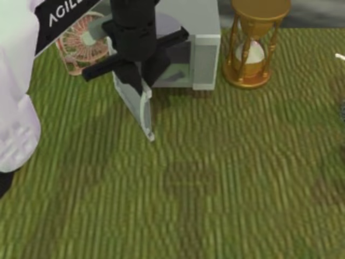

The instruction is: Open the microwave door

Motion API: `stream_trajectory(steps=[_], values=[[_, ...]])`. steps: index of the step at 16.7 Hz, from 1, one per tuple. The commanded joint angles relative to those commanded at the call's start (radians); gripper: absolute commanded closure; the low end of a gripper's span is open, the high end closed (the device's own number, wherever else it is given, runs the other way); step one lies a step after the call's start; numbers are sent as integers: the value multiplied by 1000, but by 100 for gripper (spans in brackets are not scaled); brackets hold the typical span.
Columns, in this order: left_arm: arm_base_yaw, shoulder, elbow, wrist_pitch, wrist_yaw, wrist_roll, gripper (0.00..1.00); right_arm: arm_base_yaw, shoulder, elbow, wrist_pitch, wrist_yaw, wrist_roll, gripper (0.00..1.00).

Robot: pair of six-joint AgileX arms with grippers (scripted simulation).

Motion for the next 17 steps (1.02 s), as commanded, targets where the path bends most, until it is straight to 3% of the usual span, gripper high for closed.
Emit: stream_trajectory(steps=[17], values=[[0, -15, -16, 7, 1, 3, 100, 0, 0, 0, 0, 0, 0, 0]])
